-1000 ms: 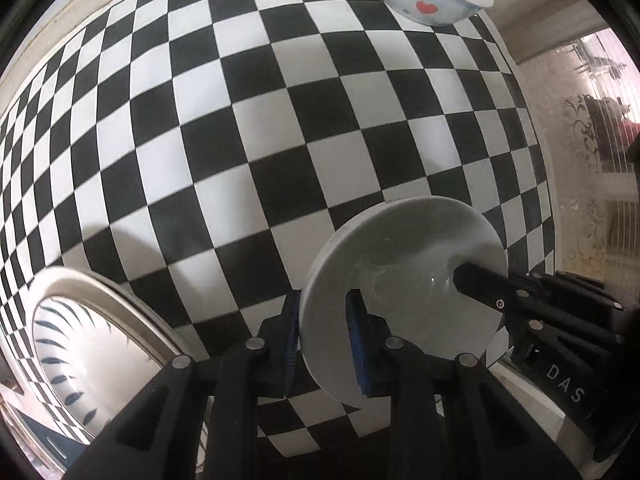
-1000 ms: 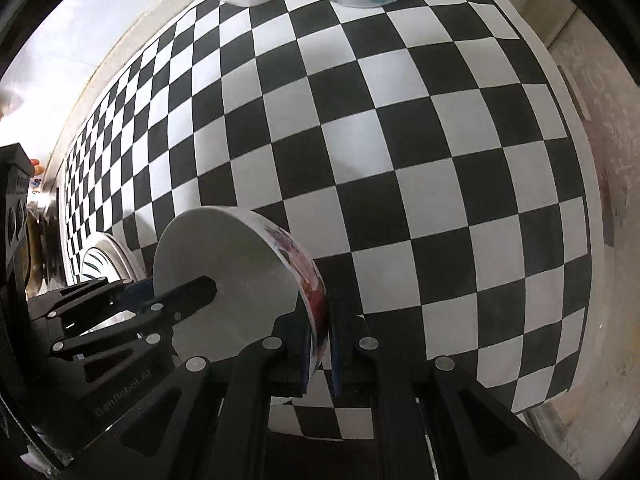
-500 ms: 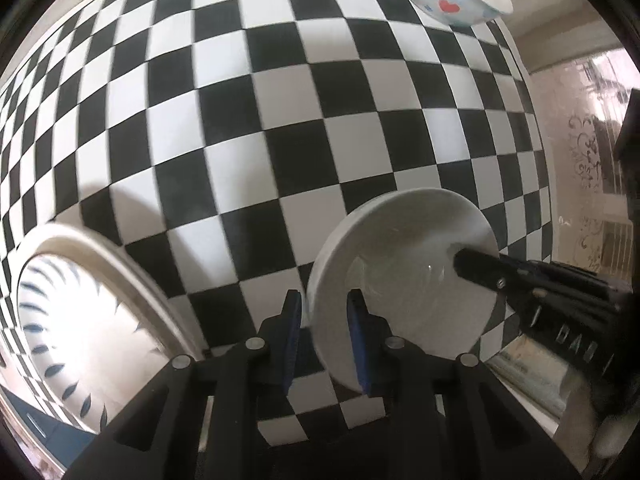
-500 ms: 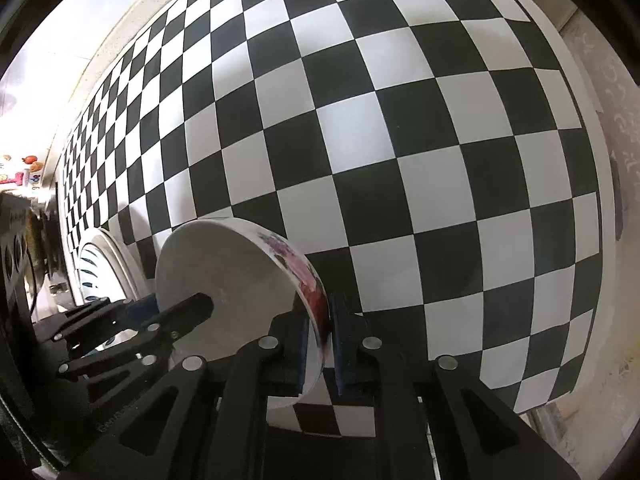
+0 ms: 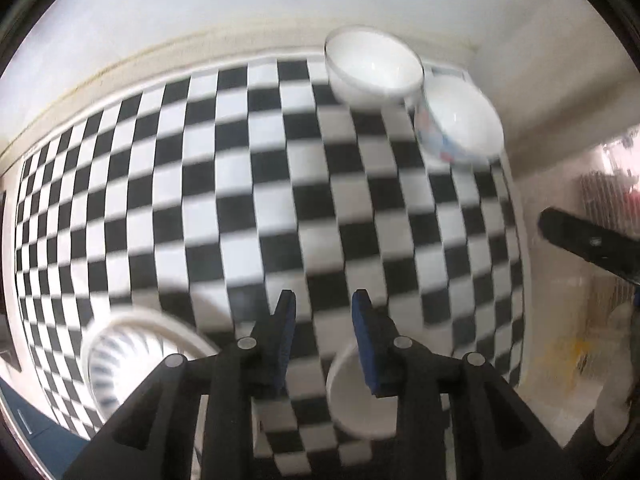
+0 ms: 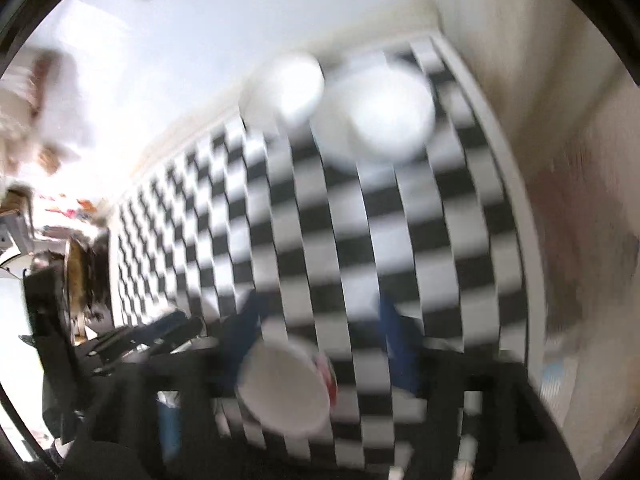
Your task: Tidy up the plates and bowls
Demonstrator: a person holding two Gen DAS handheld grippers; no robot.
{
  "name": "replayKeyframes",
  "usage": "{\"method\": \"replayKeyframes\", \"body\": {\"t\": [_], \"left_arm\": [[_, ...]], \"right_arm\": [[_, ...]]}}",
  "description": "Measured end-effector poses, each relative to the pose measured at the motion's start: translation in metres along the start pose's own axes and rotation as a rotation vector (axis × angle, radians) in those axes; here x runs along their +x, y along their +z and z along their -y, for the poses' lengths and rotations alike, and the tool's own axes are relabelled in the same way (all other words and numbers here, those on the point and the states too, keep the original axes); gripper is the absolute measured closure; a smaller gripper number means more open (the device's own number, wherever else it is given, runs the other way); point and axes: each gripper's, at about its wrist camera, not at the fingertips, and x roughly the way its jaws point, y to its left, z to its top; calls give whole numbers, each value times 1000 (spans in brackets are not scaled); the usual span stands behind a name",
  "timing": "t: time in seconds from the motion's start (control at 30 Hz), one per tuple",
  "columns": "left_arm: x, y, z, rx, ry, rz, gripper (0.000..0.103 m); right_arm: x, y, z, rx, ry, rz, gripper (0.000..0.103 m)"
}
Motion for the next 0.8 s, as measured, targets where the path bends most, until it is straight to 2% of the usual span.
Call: {"method": "replayKeyframes", "body": {"t": [0.07,0.17,0.33,0.43,0.57,0.63,0.8], "left_arm": [[2,29,-4,-21,-9,11,75],[13,74,-3,-66,-30,13,75],[41,138,-15,-140,-93,-4,75],[64,168,-19,-165,-121,-20,75],[93,188,-21,-184,-162,-55,75],[106,194,-20,-186,-183,-73,75],[118,203,-16,-175,-196,-82,75]], "right_arm": [[0,31,-1,0,31,39,30],[13,72,-2,4,69,53,30],[71,150,-5,-4,34,-41,30],[100,179,1,9,10,-72,32],[121,210,-1,-18,-24,-95,38],[130,218,-1,-21,-7,-123,47],[152,227,-5,-59,-43,-175,48]]}}
